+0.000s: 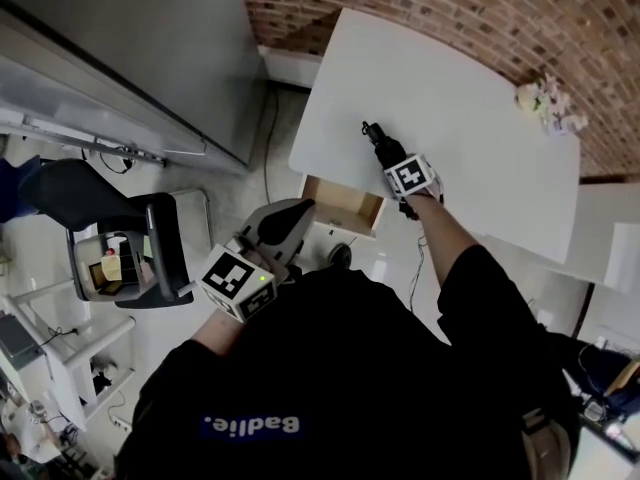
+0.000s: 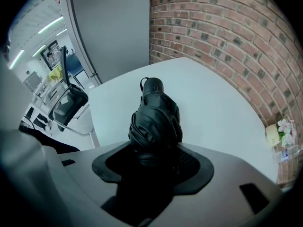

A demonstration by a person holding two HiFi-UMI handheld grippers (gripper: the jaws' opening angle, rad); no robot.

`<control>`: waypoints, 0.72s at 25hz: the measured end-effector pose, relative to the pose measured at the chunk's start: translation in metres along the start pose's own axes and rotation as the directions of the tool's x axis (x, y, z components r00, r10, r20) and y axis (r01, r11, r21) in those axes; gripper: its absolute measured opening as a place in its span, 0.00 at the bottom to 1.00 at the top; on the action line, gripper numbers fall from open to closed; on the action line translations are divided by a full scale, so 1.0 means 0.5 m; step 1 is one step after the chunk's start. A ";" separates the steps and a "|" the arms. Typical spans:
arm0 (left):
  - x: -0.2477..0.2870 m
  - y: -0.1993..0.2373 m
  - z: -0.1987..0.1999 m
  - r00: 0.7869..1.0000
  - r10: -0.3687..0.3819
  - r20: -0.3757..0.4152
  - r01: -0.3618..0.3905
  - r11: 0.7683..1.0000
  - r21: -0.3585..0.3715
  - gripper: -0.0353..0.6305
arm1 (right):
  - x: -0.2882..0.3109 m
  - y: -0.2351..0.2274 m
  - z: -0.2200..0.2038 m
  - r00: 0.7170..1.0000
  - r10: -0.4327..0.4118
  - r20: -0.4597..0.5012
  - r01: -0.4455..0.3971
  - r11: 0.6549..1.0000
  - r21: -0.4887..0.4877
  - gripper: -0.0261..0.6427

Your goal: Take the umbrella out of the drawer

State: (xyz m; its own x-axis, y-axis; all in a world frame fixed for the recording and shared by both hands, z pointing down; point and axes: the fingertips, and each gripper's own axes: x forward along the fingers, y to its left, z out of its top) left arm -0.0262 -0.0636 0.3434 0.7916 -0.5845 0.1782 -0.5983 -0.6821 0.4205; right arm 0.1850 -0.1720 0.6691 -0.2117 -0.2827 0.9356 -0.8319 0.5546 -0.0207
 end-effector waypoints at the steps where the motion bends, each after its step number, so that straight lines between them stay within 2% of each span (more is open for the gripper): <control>1: -0.001 0.004 -0.001 1.000 0.005 -0.002 -0.005 1.000 -0.004 0.05 | 0.006 -0.007 -0.004 1.000 -0.016 -0.009 0.016 1.000 -0.002 0.44; 3: -0.004 0.010 -0.007 1.000 0.011 -0.009 -0.011 1.000 -0.003 0.05 | 0.015 -0.020 -0.012 0.999 -0.046 -0.027 0.046 0.999 -0.006 0.44; 7: -0.006 0.015 -0.009 1.000 0.015 -0.026 -0.015 1.000 -0.003 0.05 | 0.036 -0.009 -0.027 0.998 -0.016 -0.053 0.017 1.000 0.013 0.44; 12: -0.007 0.017 -0.013 0.999 0.010 -0.032 -0.010 1.000 -0.003 0.05 | 0.044 -0.007 -0.010 1.000 -0.012 -0.015 0.012 1.000 -0.008 0.46; 15: -0.007 0.010 -0.007 1.000 -0.009 -0.029 0.009 1.000 0.003 0.05 | 0.029 0.005 -0.035 0.998 -0.005 -0.062 0.006 1.000 0.020 0.48; 18: -0.007 0.007 0.002 1.000 -0.018 -0.020 0.018 1.000 0.004 0.05 | -0.006 -0.006 -0.010 0.999 -0.049 0.021 0.049 0.999 -0.011 0.48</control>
State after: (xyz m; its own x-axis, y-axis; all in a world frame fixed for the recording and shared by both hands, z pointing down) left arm -0.0311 -0.0646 0.3434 0.8046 -0.5631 0.1887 -0.5845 -0.6945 0.4197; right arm 0.1906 -0.1691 0.6679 -0.1815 -0.3254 0.9280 -0.8358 0.5483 0.0288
